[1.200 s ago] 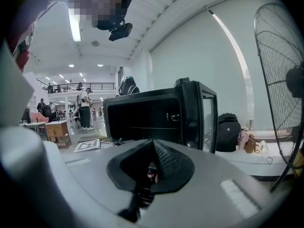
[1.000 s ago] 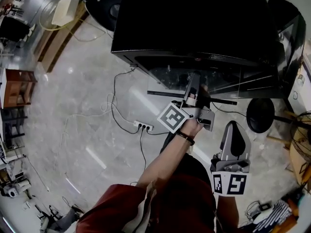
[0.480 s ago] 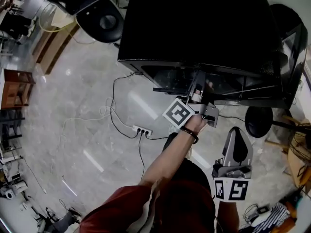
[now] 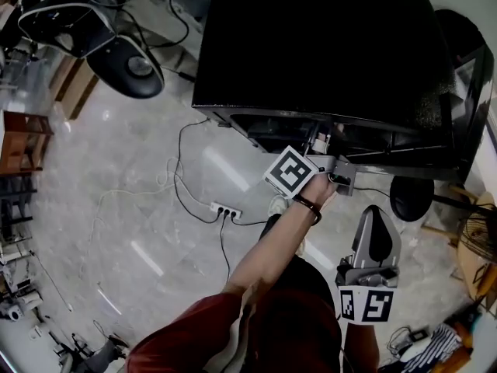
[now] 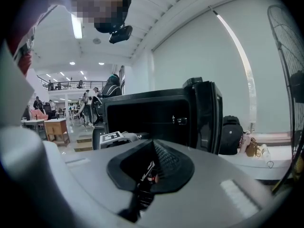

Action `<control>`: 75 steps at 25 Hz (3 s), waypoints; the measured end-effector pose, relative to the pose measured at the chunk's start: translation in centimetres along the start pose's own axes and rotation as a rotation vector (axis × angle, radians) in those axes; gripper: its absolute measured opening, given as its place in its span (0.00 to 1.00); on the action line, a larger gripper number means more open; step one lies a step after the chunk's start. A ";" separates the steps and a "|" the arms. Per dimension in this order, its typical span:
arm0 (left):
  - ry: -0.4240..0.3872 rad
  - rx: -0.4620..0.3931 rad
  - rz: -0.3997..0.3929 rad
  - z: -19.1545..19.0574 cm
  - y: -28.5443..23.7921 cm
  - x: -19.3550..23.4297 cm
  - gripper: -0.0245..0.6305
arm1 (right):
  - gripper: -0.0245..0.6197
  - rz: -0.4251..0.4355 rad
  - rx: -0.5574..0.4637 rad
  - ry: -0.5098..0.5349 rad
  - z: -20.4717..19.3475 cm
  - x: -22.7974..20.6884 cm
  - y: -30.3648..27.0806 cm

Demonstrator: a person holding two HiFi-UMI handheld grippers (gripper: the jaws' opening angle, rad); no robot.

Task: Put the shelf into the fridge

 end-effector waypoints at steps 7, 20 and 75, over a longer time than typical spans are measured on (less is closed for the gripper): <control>-0.034 -0.005 0.039 0.9 -1.9 -0.5 0.09 | 0.04 -0.009 -0.003 -0.004 0.4 0.4 -0.4; -0.080 0.020 -0.018 1.8 -4.5 -1.0 0.25 | 0.04 -0.018 -0.005 -0.013 0.3 0.3 -0.8; -1.347 -0.102 0.262 6.1 4.0 -1.7 0.40 | 0.04 0.040 -0.011 -0.019 -1.5 -1.1 -6.7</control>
Point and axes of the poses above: the fingertips, and each gripper's own axes: y backward along the fingers, x to its left, z out of its top, the point moved 5 cm from there along y, backward along the fingers, and after that the axes turned 11 degrees about z, right-handed, at the moved point
